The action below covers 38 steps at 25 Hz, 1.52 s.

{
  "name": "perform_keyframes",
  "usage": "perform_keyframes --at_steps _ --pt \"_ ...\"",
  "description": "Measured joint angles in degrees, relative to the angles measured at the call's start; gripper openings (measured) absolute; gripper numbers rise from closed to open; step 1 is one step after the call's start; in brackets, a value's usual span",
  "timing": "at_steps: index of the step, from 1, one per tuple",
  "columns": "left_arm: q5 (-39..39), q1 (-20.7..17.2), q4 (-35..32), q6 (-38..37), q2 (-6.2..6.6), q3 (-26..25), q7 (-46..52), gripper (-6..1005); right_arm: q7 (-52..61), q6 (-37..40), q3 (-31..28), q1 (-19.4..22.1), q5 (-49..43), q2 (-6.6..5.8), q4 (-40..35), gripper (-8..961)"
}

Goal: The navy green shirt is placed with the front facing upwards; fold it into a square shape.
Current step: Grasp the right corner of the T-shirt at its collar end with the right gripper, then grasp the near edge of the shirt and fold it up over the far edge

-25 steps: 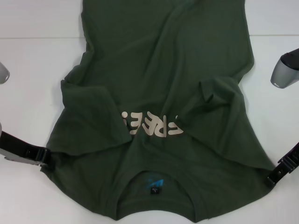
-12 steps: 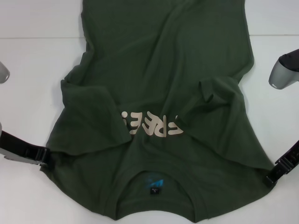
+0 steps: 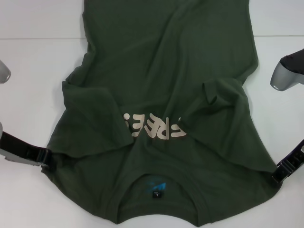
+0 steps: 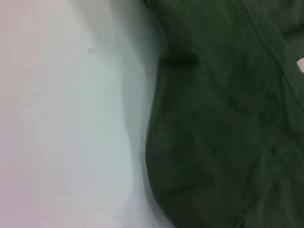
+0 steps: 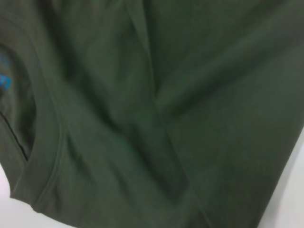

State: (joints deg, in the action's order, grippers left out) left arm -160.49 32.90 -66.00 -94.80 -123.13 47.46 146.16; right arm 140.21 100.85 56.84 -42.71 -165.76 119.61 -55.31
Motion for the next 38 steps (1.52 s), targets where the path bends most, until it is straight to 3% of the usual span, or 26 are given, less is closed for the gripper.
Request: perform_keyframes --at_steps 4,9,20,29,38 --pt "0.0 0.0 0.0 0.11 0.0 0.0 0.0 42 -0.02 -1.63 0.01 -0.1 0.31 0.08 1.13 423" --pt "0.0 -0.02 -0.01 0.13 0.0 0.0 0.13 42 -0.02 -2.61 0.12 -0.12 1.12 -0.2 1.8 258" --pt "0.11 0.64 1.23 0.91 0.43 -0.2 -0.17 43 -0.63 -2.03 1.22 0.15 1.46 -0.01 0.52 64" --pt "2.8 -0.23 2.02 -0.09 3.21 -3.84 -4.54 42 -2.45 4.92 1.75 6.77 6.83 0.3 -15.44 30" --pt "1.22 -0.66 2.28 -6.75 4.03 -5.97 -8.57 43 1.38 9.76 11.28 12.8 10.24 0.56 -25.91 34"
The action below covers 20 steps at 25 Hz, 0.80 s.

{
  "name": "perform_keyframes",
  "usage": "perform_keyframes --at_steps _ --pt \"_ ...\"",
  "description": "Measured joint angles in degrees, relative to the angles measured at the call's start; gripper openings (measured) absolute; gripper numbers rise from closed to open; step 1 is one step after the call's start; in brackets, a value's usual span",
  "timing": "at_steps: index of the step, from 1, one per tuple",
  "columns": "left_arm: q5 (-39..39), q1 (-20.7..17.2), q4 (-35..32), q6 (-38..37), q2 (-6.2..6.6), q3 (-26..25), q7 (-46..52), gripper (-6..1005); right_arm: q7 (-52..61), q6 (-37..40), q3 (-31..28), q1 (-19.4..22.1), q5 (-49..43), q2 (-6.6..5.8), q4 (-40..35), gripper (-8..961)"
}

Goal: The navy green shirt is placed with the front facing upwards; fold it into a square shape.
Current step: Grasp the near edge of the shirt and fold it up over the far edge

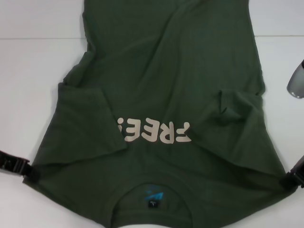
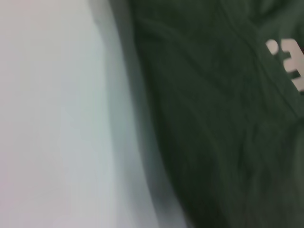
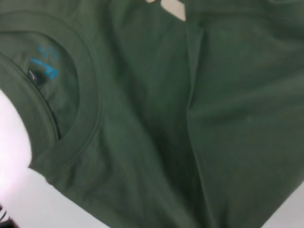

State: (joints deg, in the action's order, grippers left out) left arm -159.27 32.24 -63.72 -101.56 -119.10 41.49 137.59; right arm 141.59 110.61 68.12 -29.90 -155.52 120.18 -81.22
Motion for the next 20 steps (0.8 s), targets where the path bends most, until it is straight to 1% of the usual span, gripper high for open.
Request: perform_keyframes --at_steps 5,12,17,20 --pt "-1.64 -0.03 -0.45 -3.05 0.01 0.27 -1.23 42 1.77 2.25 2.8 1.72 0.9 -0.02 -3.82 35" --pt "-3.21 0.06 -1.5 -6.66 0.01 0.38 -2.35 43 3.85 3.01 6.51 2.76 0.8 -0.23 -5.18 38" --pt "-3.69 0.64 -1.1 -6.94 -0.12 0.53 -2.38 42 3.77 3.08 6.43 2.79 0.9 -0.36 -5.19 40" --pt "-3.55 1.17 -0.99 -7.25 0.01 0.41 -2.4 42 2.98 3.08 4.86 2.37 0.87 -0.62 -5.22 41"
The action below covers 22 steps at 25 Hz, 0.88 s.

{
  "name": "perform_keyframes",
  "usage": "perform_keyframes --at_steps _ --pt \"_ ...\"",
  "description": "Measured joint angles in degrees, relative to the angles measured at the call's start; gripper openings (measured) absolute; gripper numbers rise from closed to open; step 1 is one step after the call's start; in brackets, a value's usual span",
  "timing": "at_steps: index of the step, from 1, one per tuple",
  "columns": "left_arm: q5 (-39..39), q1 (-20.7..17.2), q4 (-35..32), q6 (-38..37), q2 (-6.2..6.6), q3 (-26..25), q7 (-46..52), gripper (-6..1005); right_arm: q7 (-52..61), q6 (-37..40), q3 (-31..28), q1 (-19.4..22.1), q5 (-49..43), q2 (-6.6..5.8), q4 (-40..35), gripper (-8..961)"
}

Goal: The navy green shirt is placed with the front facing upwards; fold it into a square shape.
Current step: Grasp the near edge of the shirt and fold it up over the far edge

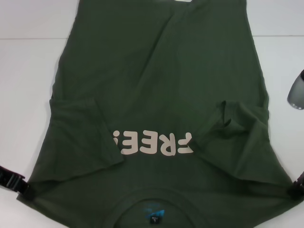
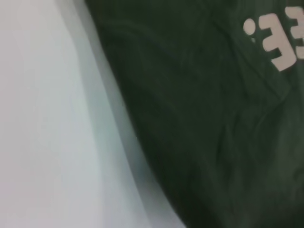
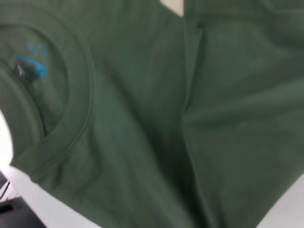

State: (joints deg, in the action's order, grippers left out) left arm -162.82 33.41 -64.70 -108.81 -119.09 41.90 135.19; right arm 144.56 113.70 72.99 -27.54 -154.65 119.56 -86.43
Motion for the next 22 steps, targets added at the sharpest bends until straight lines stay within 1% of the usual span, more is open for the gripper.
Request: perform_keyframes --at_steps 5,8,12,13,17,22 --pt "0.83 1.84 -0.14 -0.1 0.35 -1.58 0.25 43 -3.63 -0.03 -8.03 -2.03 -0.24 -0.35 -0.04 43" --pt "2.1 3.17 -0.19 0.29 0.36 -3.68 0.31 43 -5.22 -0.58 -12.32 -3.21 -0.17 -0.77 -0.05 44" --pt "3.98 5.12 0.13 1.64 0.32 -6.05 0.62 42 -7.81 -1.93 -17.28 -4.69 -0.25 -1.01 0.14 46" --pt "4.6 5.94 0.19 2.88 0.02 -6.31 1.02 42 -8.21 -2.49 -18.37 -4.99 -0.25 -1.12 0.24 46" --pt "5.54 7.09 0.64 4.82 -0.31 -6.34 1.64 43 -9.7 -4.74 -21.57 -5.64 0.05 -1.35 0.48 48" --pt "7.86 8.83 2.06 8.0 -0.09 -6.38 2.5 43 -11.14 -7.38 -24.77 -5.93 1.05 -1.48 1.29 49"
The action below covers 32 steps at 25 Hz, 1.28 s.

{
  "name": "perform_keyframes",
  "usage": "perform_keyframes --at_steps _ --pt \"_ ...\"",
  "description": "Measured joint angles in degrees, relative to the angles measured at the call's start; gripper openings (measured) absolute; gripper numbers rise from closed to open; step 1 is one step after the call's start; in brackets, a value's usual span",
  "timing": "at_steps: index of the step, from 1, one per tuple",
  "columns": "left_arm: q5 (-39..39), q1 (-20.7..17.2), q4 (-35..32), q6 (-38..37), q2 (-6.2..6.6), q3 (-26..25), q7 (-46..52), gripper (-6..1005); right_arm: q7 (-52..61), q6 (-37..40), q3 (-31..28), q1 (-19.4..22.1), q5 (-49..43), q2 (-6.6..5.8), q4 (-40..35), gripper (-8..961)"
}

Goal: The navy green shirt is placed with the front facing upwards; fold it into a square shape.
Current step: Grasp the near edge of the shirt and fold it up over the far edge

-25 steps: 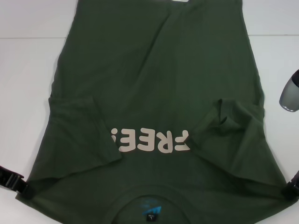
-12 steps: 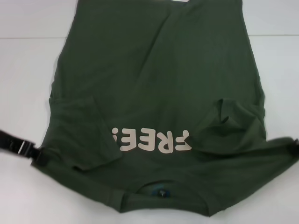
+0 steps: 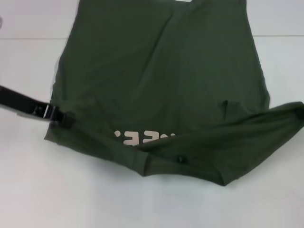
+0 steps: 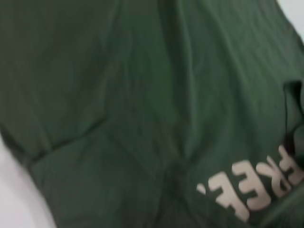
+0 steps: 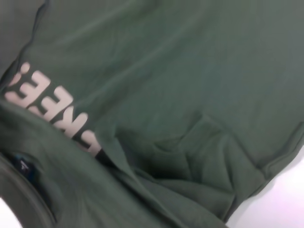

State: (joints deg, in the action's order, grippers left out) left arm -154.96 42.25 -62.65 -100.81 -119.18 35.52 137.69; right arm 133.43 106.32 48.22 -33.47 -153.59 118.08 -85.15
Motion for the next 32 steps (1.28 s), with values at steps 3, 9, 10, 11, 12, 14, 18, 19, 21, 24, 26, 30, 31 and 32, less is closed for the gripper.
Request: perform_keyframes --at_steps 3,9,10,11,12,14,18,19,21,24,26,30,31,32 --pt "0.69 1.26 1.61 2.32 0.26 -0.02 0.11 43 -0.59 -0.67 -2.97 -0.26 2.34 -0.67 0.97 51" --pt "0.87 3.68 3.35 6.12 0.28 -0.02 0.22 42 -1.07 -3.5 -6.52 -0.79 5.73 -2.8 5.61 53" --pt "0.9 4.04 3.46 6.83 0.28 -0.02 0.24 42 -0.98 -4.01 -6.68 -0.95 5.91 -3.16 6.69 53" --pt "0.93 4.57 3.75 8.02 0.29 -0.02 0.32 43 -0.86 -4.74 -6.8 -1.21 5.99 -3.55 8.01 54" --pt "0.93 4.57 3.75 8.02 0.29 -0.02 0.32 43 -0.83 -5.42 -6.89 -1.41 6.01 -3.84 8.95 54" --pt "0.97 5.02 4.29 9.68 0.55 -0.02 0.42 43 -0.94 -7.04 -7.3 -1.86 6.07 -4.34 10.85 55" --pt "1.55 5.5 5.7 12.42 1.15 0.09 0.59 43 -1.12 -10.42 -8.15 -2.88 6.34 -5.57 14.72 56" --pt "2.4 5.74 7.15 14.51 1.67 0.28 0.55 42 -1.15 -11.16 -8.17 -3.11 6.45 -5.85 15.62 57" --pt "2.85 5.92 8.15 15.85 1.98 0.39 0.42 42 -1.4 -12.84 -8.23 -3.7 6.57 -6.32 17.52 57" --pt "3.22 6.27 9.67 18.48 2.31 0.51 0.16 42 -1.73 -15.57 -8.29 -4.53 6.71 -6.87 20.16 59" --pt "3.3 6.41 10.12 20.06 2.34 0.53 -0.1 42 -1.75 -17.56 -8.35 -5.02 7.13 -7.31 21.97 59" --pt "3.42 6.55 10.24 22.96 1.89 0.65 -0.53 42 -1.83 -21.38 -8.46 -5.7 8.07 -8.37 25.55 61" --pt "3.51 6.6 10.26 23.66 1.73 0.71 -0.76 42 -1.84 -22.16 -8.47 -5.86 8.14 -8.64 26.45 61" --pt "3.67 6.65 10.27 24.33 1.57 0.76 -1.05 43 -1.84 -23.13 -8.47 -6.03 8.15 -8.91 27.39 62"
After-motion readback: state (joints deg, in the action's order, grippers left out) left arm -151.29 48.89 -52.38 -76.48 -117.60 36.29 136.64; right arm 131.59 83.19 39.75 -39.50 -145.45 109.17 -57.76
